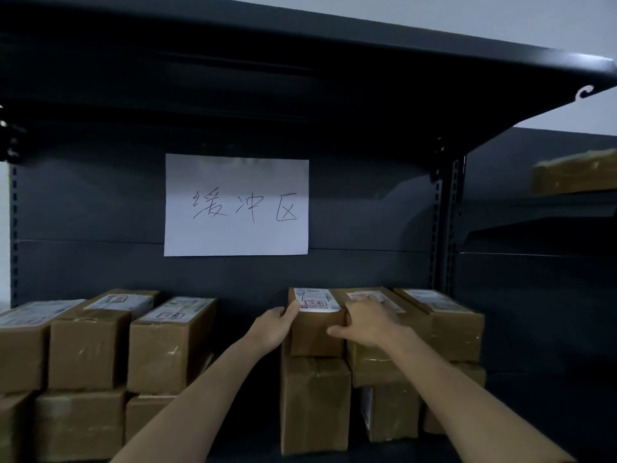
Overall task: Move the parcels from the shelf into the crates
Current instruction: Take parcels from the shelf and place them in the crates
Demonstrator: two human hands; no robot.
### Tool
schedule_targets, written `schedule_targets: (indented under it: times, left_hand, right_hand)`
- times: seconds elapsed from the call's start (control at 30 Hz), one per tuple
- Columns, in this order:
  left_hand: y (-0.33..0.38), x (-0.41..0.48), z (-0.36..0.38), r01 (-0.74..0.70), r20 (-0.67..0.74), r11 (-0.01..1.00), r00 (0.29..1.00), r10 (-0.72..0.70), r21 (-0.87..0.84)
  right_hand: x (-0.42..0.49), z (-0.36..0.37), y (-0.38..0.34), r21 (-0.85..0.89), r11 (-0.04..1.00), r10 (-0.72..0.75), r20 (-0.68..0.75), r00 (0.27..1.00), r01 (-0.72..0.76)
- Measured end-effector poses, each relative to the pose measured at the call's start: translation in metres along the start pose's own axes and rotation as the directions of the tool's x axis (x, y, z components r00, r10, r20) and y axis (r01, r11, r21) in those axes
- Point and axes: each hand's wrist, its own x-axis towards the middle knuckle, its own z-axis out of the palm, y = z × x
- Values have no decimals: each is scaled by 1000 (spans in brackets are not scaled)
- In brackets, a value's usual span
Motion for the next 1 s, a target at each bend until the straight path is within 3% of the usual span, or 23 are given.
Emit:
schedule_targets:
  times: [0.2, 0.33, 0.43, 0.53, 0.73, 0.87, 1.0]
  left_hand:
    - [2, -1, 12, 164, 94, 902, 986, -138, -399]
    - [-3, -11, 12, 77, 28, 855, 997, -72, -513]
    - [-5, -28, 9, -67, -41, 816, 998, 53, -574]
    - [-9, -51, 4, -191, -146, 802, 981, 130, -567]
    - [-40, -94, -13, -329, -288, 840, 933, 217, -432]
    - [-73, -121, -20, -313, -319, 880, 926, 200, -357]
    - [-111, -147, -18, -243, -278, 932, 946, 166, -270]
  right_hand:
    - [0, 4, -8, 3, 999, -45, -20, 999, 45]
    - [-12, 5, -13, 72, 994, -75, -159, 984, 87]
    - [-26, 14, -22, 283, 950, -47, -288, 956, 132]
    - [-44, 23, -36, 489, 854, 10, -360, 933, 180]
    - [-74, 44, -74, 691, 655, 48, -442, 896, 306]
    - [-92, 65, -101, 773, 557, 58, -401, 914, 304]
    - [-113, 97, -122, 799, 558, 69, -312, 948, 223]
